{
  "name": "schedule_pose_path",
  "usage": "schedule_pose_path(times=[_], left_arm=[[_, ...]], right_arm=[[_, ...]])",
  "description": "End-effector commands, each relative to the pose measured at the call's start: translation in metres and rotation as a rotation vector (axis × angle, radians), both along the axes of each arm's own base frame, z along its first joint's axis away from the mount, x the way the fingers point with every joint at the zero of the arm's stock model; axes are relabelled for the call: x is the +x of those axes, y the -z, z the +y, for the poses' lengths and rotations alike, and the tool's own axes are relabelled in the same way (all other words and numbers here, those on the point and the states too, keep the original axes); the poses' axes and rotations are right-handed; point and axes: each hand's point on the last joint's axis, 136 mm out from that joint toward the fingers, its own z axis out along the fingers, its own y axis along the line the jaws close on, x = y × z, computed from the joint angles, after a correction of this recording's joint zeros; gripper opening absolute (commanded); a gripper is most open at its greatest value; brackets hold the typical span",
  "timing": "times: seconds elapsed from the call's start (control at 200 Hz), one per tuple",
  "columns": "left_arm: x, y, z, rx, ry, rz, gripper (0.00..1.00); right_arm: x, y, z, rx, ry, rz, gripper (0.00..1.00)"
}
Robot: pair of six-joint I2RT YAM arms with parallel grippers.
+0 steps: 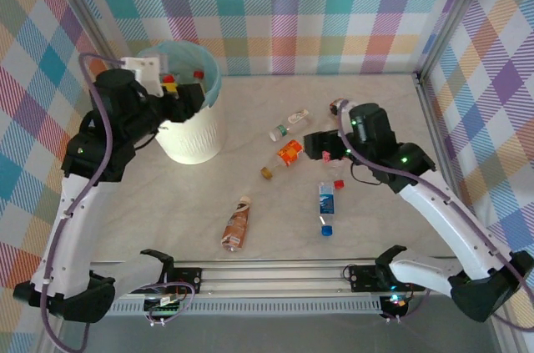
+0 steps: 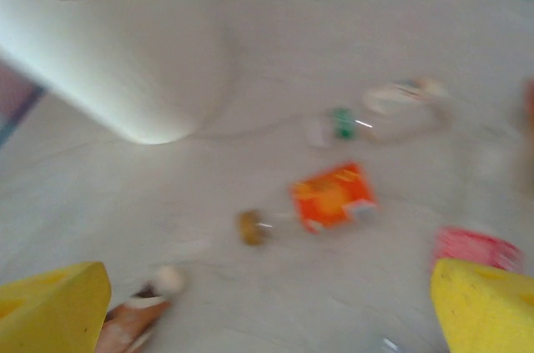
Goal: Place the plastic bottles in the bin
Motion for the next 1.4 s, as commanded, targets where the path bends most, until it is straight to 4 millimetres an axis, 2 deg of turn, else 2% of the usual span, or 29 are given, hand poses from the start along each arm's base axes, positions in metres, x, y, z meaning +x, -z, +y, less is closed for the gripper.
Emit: schedule_pose_path(times=[0.0, 0.095, 0.29, 0.4, 0.5, 0.675, 0.985, 1.145, 1.395], left_arm=[[-0.01, 0.014, -0.04, 0.074, 0.127, 0.005, 0.69], [-0.015, 0.03, -0.075, 0.132, 0.21, 0.031, 0.69], [-0.022, 0.07, -0.133, 0.186, 0.333, 0.118, 0.71], [-0.03, 0.093, -0.159, 0.212, 0.394, 0.18, 0.72], [-0.033, 0.111, -0.173, 0.22, 0.413, 0.232, 0.73], [-0.031, 0.132, -0.179, 0.195, 0.393, 0.301, 0.74], [-0.028, 0.154, -0.176, 0.257, 0.364, 0.378, 0.77], [-0.028, 0.158, -0.177, 0.265, 0.365, 0.39, 0.77], [-0.026, 0.156, -0.178, 0.268, 0.36, 0.383, 0.77]], right_arm=[[-0.008, 0.047, -0.031, -0.036, 0.09, 0.197, 0.98], [0.002, 0.064, -0.044, -0.032, 0.126, 0.255, 0.98], [0.033, 0.097, -0.054, -0.057, 0.166, 0.297, 0.97], [0.051, 0.117, -0.058, -0.047, 0.187, 0.327, 0.94], [0.065, 0.131, -0.059, -0.045, 0.196, 0.348, 0.91], [0.081, 0.161, -0.062, -0.077, 0.2, 0.404, 0.88], [0.088, 0.207, -0.056, -0.093, 0.177, 0.517, 0.85], [0.089, 0.22, -0.053, -0.1, 0.162, 0.551, 0.82], [0.092, 0.225, -0.052, -0.113, 0.142, 0.56, 0.74]])
